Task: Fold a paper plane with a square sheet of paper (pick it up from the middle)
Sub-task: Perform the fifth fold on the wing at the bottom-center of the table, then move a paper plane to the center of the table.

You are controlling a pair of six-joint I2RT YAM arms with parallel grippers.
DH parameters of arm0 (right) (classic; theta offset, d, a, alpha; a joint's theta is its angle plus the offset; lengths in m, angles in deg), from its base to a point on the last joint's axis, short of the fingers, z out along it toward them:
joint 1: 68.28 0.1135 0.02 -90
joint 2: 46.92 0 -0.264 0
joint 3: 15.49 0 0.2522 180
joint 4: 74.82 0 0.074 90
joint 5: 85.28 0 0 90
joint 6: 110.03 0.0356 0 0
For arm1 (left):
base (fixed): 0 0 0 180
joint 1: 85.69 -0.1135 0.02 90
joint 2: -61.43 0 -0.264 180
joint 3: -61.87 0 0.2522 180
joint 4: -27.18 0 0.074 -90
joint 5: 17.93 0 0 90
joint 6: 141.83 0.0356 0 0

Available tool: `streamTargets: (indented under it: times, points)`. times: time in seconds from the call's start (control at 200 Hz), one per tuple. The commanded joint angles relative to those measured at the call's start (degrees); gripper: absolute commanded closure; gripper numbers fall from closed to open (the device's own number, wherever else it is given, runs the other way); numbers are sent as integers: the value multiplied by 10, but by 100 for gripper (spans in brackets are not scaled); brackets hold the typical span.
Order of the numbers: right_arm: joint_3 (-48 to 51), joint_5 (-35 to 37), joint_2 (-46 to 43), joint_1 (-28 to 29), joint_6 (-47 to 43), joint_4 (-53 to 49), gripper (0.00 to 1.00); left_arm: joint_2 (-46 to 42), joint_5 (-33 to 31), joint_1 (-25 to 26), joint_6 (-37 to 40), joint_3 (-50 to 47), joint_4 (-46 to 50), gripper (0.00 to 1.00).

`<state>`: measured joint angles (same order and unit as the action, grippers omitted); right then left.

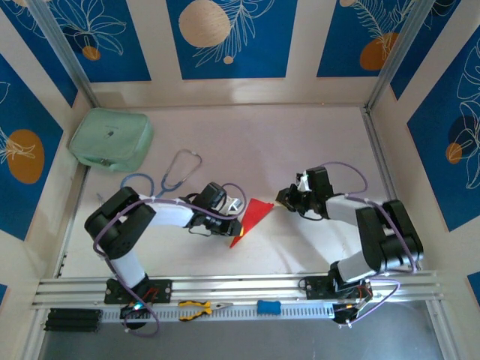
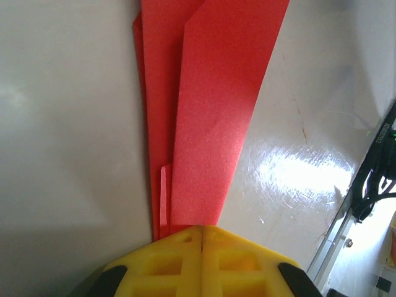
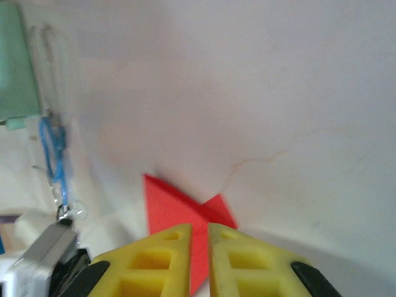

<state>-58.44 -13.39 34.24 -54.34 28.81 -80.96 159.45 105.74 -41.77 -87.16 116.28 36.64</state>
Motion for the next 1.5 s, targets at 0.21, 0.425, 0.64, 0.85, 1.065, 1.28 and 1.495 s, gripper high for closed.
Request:
streamTargets:
  times: [0.21,0.425,0.64,0.85,1.065,1.28,1.495]
  points:
    - [69,34,-105,108,47,-42,70,-109,-87,-14,9,15,91,71]
    - [64,38,-69,155,67,-14,66,-63,-41,-55,25,25,97,71]
    - [40,31,-17,171,67,-1,74,-18,-1,-56,30,45,79,71]
    - [32,21,18,176,71,21,78,2,35,-55,27,48,59,71]
    - [26,18,41,181,74,32,82,17,45,-54,19,53,59,76]
    - [24,18,44,185,78,34,82,31,42,-52,20,59,75,76]
    - [18,13,50,185,77,20,82,34,64,-45,14,66,60,75]
